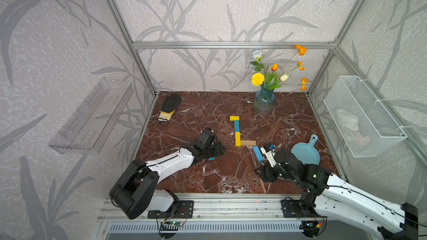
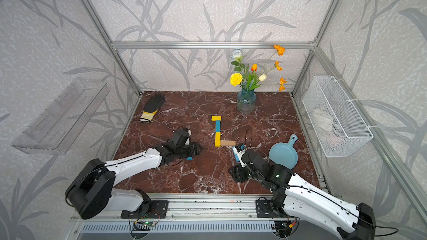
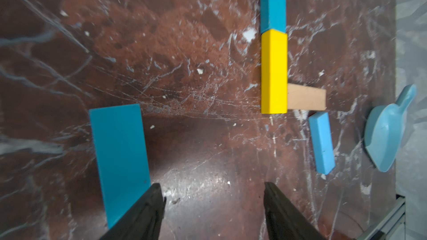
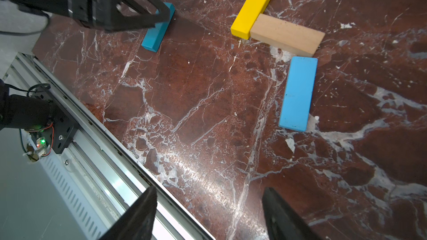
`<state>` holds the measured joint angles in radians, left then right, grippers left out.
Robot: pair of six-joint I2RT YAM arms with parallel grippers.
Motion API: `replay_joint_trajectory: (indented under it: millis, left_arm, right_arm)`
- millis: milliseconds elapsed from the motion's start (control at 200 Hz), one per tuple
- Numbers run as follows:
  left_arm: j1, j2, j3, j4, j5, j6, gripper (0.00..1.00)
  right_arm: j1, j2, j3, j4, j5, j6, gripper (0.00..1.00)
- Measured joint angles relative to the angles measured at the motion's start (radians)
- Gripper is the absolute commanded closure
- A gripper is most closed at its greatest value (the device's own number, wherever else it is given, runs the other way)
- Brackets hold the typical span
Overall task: Assemble a giraffe with building blocks
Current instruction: Pick up the building block from the center of the board.
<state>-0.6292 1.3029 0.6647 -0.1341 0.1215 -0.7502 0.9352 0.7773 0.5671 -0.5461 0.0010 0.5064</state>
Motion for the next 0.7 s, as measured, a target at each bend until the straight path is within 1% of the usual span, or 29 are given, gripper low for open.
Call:
replay_joint_trajectory:
  millis: [110, 170, 230, 315, 480, 615, 700]
  left_arm:
    - [-0.036, -0.129, 0.061, -0.126, -0.13, 0.025, 0.28]
    - [-0.044, -0.169, 0.09, -0.175, -0.207, 0.034, 0.35]
    - [-0.044, -0.179, 0.104, -0.218, -0.277, 0.037, 0.37]
    - [-0.042, -0.147, 0.105, -0.286, -0.344, 0.03, 0.35]
    - [-0.042, -0.062, 0.105, -0.376, -0.381, 0.013, 0.33]
    - [-0.042, -0.029, 0.11, -0.378, -0.381, 0.013, 0.32]
    - [-0.042, 0.016, 0.123, -0.367, -0.38, 0.012, 0.32]
  right_arm:
    - [0.014, 0.034, 0.0, 0.015, 0.002, 0.003, 0.27]
    - [0.02, 0.045, 0.0, 0.027, 0.004, 0.003, 0.27]
    - [0.022, 0.055, 0.0, 0.034, 0.006, 0.003, 0.27]
    - [0.024, 0.064, 0.0, 0.049, 0.01, 0.003, 0.27]
    - [0.036, 0.07, -0.027, 0.086, 0.01, 0.015, 0.27]
    - [0.043, 0.069, -0.066, 0.096, 0.01, 0.029, 0.27]
    - [0.045, 0.056, -0.082, 0.095, 0.012, 0.039, 0.27]
